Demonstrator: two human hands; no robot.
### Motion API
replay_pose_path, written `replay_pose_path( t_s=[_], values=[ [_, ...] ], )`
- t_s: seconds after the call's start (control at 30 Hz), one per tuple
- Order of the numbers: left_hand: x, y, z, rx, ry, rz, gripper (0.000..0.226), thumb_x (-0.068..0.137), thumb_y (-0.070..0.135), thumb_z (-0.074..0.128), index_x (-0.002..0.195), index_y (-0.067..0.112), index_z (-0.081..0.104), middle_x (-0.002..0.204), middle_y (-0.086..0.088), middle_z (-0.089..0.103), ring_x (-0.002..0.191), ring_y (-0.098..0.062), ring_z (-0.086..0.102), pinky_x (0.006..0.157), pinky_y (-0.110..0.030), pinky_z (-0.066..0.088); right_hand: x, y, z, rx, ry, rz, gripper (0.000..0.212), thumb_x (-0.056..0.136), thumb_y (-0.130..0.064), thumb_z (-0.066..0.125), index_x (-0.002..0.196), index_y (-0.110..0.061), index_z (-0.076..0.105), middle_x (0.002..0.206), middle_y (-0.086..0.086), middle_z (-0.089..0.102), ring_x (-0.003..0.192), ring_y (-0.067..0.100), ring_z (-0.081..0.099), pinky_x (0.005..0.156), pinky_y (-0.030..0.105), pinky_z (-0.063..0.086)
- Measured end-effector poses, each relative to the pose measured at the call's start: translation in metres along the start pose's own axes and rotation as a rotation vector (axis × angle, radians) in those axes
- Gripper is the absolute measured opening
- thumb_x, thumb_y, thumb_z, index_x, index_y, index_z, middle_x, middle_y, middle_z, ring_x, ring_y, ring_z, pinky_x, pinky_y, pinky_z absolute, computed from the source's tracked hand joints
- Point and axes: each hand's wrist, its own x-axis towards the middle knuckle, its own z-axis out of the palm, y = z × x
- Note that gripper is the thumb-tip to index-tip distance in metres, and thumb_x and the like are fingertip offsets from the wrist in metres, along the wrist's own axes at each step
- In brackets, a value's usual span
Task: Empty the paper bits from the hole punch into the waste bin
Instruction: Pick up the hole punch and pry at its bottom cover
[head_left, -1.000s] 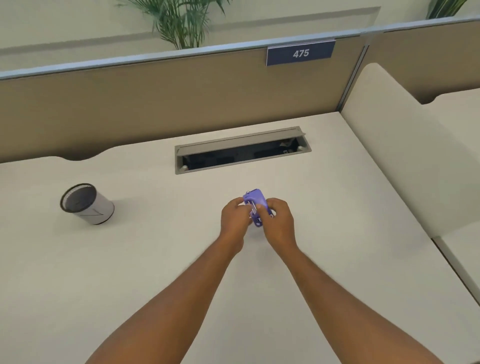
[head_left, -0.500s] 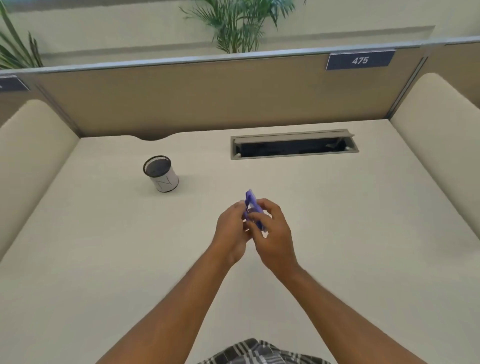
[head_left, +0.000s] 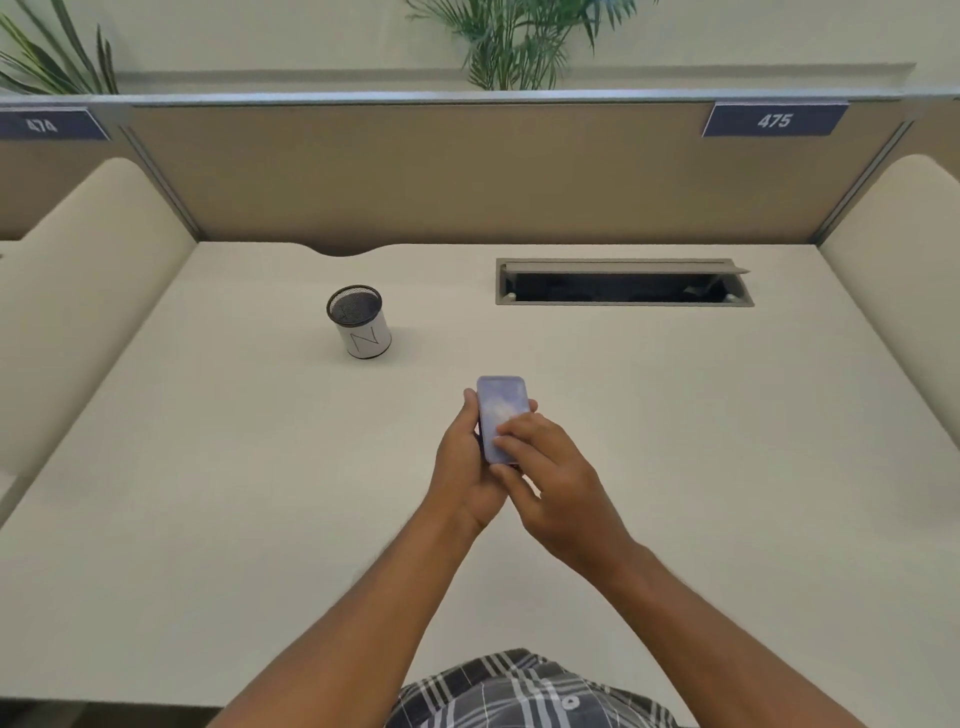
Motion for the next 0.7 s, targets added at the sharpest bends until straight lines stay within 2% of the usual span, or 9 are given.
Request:
replay_pose_path(
  t_s=[0.1, 0.3, 0.47, 0.57, 0.7],
  values=[
    [0.002, -0.006, 0.000, -0.051, -0.034, -0.027, 0.063, 0.093, 0.057, 0.060, 0.120, 0.000, 0.066, 0.097, -0.013, 0.073, 0.086, -0.025, 0.073, 0.074, -0.034, 0.062, 0.002, -0.003, -0.004, -0.070, -0.002, -0.042, 0.017, 0.093, -0.009, 0.065, 0.104, 0.004, 0.068, 0.109, 0.013, 0.065, 0.103, 0.028, 0.060, 0.093, 0.031, 0.049],
    [0.004, -0.010, 0.002, -0.111, -0.065, 0.010, 0.059, 0.097, 0.050, 0.058, 0.126, -0.001, 0.064, 0.101, -0.014, 0.072, 0.091, -0.027, 0.074, 0.078, -0.036, 0.062, 0.009, -0.002, -0.008, -0.158, -0.001, -0.110, 0.017, 0.094, -0.010, 0.063, 0.099, 0.004, 0.071, 0.103, 0.012, 0.069, 0.100, 0.029, 0.064, 0.085, 0.036, 0.053],
    [0.004, -0.008, 0.003, -0.117, -0.053, 0.006, 0.057, 0.096, 0.051, 0.060, 0.116, -0.002, 0.068, 0.096, -0.014, 0.073, 0.087, -0.025, 0.074, 0.075, -0.034, 0.063, 0.013, 0.001, -0.005, -0.199, 0.021, -0.163, 0.017, 0.097, -0.010, 0.058, 0.094, 0.002, 0.071, 0.099, 0.010, 0.069, 0.093, 0.025, 0.065, 0.073, 0.035, 0.055],
    [0.006, -0.007, 0.001, -0.119, -0.032, 0.020, 0.058, 0.096, 0.050, 0.061, 0.120, -0.001, 0.066, 0.097, -0.013, 0.072, 0.087, -0.025, 0.075, 0.072, -0.034, 0.062, 0.014, 0.004, -0.003, -0.198, 0.021, -0.187, 0.016, 0.096, -0.009, 0.058, 0.094, 0.001, 0.071, 0.098, 0.010, 0.069, 0.091, 0.024, 0.065, 0.068, 0.036, 0.055],
    [0.008, -0.006, 0.001, -0.116, -0.012, 0.041, 0.061, 0.096, 0.050, 0.061, 0.130, -0.001, 0.061, 0.101, -0.014, 0.072, 0.088, -0.026, 0.074, 0.072, -0.035, 0.062, 0.015, 0.008, -0.001, -0.183, 0.014, -0.191, 0.016, 0.096, -0.008, 0.059, 0.095, 0.001, 0.071, 0.100, 0.011, 0.070, 0.092, 0.025, 0.065, 0.070, 0.037, 0.056]
  ],
)
